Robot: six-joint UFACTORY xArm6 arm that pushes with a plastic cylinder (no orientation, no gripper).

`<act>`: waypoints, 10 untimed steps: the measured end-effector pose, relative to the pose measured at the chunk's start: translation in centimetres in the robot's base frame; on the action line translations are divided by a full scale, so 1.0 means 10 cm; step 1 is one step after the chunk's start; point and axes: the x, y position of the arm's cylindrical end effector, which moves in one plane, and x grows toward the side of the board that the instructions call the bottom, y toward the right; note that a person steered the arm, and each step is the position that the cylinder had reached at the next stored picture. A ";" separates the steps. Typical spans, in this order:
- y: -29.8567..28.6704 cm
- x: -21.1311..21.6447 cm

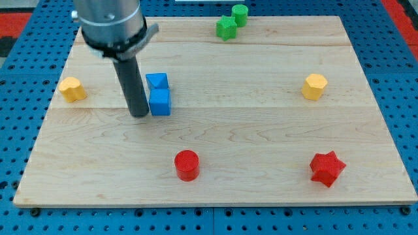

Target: Move hexagon to the top of the heart

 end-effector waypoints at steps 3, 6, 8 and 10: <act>0.63 -0.30; 3.08 -0.33; 2.66 -1.26; 2.77 -1.93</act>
